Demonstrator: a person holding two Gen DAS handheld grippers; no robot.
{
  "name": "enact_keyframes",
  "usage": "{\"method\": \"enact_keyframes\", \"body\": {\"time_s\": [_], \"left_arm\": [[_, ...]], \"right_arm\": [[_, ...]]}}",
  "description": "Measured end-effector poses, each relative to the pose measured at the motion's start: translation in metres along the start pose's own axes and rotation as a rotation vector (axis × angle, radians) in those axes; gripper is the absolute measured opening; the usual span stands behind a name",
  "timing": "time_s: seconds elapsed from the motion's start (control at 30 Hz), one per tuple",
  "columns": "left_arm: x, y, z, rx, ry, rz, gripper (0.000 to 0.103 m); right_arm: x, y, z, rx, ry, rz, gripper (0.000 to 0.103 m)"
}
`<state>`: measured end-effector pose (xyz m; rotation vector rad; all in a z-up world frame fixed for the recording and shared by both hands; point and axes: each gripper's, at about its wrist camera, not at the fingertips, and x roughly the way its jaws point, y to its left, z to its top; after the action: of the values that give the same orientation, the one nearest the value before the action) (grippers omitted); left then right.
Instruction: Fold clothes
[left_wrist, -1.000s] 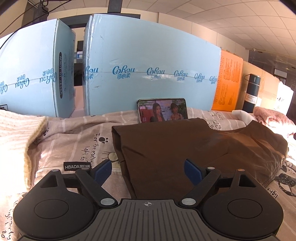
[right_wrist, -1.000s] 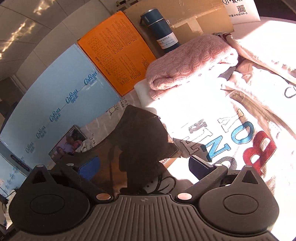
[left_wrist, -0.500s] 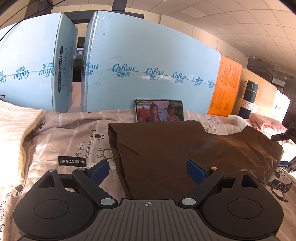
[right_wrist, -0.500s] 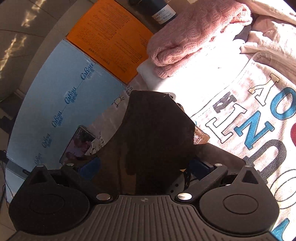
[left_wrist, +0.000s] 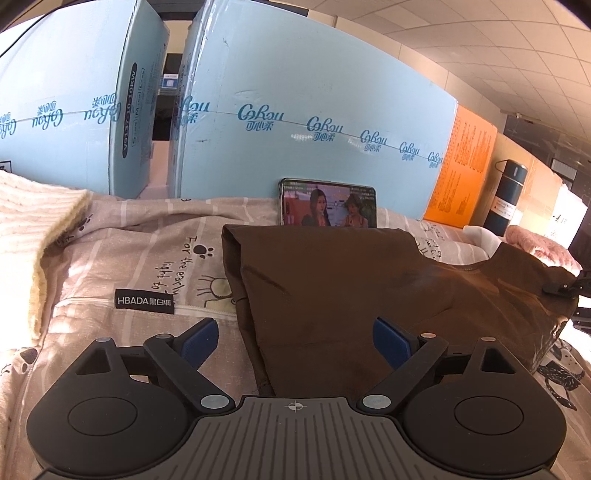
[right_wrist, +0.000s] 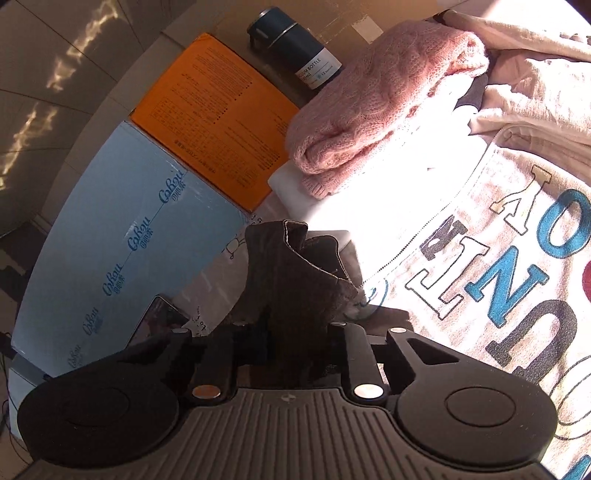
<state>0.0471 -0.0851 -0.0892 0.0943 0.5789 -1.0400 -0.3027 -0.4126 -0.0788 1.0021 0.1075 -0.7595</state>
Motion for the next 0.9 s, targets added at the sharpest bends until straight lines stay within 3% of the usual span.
{"method": "enact_keyframes", "body": {"time_s": [0.2,0.53,0.63,0.77,0.9], "left_arm": [[0.005,0.003,-0.001,-0.015,0.037,-0.030,0.093],[0.009,-0.009,-0.008,-0.051,0.120,-0.383,0.093],[0.008,-0.014,-0.009,-0.029,0.115,-0.348,0.093],[0.010,-0.011,-0.007,-0.021,0.111,-0.199,0.093],[0.011,-0.016,-0.007,0.027,0.118,-0.163,0.093]], "right_arm": [[-0.025,0.009,-0.007,-0.001,-0.039,0.033,0.011],[-0.068,0.010,0.003,-0.067,-0.161,-0.011,0.009],[-0.080,0.010,0.007,-0.089,-0.200,-0.026,0.009],[-0.075,0.035,0.004,-0.199,-0.200,0.080,0.009],[-0.066,0.075,-0.004,-0.345,-0.172,0.183,0.009]]}}
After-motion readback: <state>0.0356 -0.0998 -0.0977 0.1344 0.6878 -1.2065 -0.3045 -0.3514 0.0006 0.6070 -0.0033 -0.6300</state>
